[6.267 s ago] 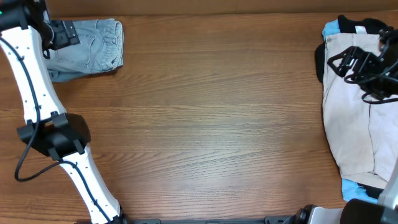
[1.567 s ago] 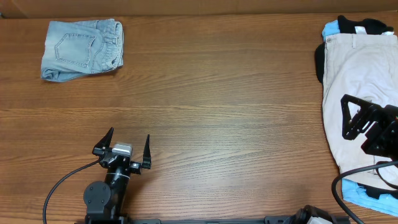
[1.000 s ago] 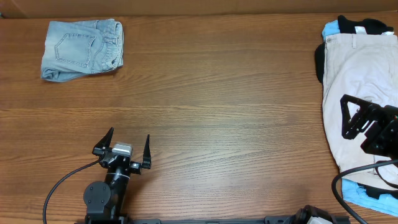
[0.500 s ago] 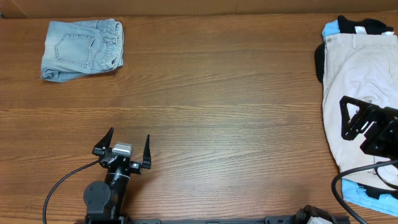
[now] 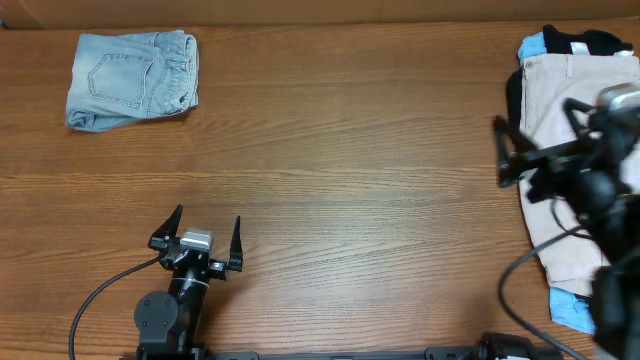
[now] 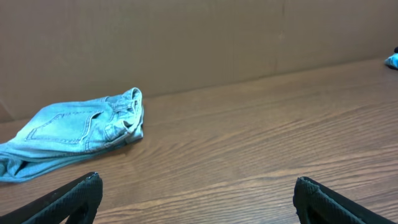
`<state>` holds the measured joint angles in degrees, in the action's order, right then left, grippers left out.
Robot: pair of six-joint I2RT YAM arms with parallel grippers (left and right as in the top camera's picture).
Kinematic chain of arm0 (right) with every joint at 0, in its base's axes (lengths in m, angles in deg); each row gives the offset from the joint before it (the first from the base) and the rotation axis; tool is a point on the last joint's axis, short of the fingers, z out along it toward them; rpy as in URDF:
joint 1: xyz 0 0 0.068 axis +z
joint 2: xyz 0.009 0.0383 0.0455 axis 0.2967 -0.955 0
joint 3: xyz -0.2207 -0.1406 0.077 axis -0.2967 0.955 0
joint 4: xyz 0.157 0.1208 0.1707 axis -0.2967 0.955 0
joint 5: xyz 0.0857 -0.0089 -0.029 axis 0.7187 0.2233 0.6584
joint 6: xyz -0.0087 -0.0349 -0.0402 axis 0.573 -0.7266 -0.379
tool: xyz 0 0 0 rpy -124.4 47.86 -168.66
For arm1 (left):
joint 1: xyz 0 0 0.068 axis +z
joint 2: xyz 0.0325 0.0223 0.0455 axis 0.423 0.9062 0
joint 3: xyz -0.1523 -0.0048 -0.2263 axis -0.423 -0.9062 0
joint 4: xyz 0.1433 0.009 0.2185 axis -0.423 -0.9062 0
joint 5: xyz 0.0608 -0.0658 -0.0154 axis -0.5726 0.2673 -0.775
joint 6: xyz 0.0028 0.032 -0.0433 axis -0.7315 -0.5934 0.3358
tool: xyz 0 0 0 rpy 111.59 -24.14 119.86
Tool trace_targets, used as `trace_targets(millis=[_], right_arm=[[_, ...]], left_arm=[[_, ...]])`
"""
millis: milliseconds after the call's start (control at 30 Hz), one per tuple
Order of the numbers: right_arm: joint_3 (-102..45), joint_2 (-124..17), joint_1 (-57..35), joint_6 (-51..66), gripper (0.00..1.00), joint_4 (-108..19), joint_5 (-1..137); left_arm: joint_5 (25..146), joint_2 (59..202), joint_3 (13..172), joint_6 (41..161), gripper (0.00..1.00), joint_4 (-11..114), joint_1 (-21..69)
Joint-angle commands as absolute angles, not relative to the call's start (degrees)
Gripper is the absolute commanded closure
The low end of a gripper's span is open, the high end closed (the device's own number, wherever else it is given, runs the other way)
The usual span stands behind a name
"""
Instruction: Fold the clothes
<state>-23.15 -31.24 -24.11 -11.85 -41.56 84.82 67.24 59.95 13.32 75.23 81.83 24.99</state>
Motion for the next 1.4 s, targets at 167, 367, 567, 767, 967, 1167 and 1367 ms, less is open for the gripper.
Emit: trace_targets(millis=[167, 367, 567, 767, 967, 1167, 1367], right_arm=[[11.83, -21.21, -21.38, -12.37, 0.00, -70.50, 88.36], [32.15, -9.93, -19.92, -12.39, 0.00, -86.33, 86.51], [42.58, 0.36, -16.99, -12.39, 0.00, -88.86, 82.20], [44.98, 4.12, -16.57, -12.20, 0.00, -86.68, 79.99], [45.35, 7.60, -16.57, -12.22, 0.00, -80.82, 77.72], [45.35, 11.64, -16.57, -12.22, 0.00, -75.53, 77.78], [45.33, 15.03, -16.57, -12.22, 0.00, -74.35, 77.81]], left_arm=[[66.68, 59.25, 13.02, 76.43, 0.00, 81.83, 24.66], [66.68, 59.25, 13.02, 76.43, 0.00, 81.85, 24.66], [66.68, 59.25, 13.02, 76.41, 0.01, 81.85, 24.66], [66.68, 59.25, 13.02, 76.41, 0.00, 81.85, 24.66], [66.68, 59.25, 13.02, 76.41, 0.00, 81.85, 24.66], [66.68, 59.25, 13.02, 76.43, 0.00, 81.85, 24.66], [66.68, 59.25, 13.02, 76.41, 0.00, 81.85, 24.66]])
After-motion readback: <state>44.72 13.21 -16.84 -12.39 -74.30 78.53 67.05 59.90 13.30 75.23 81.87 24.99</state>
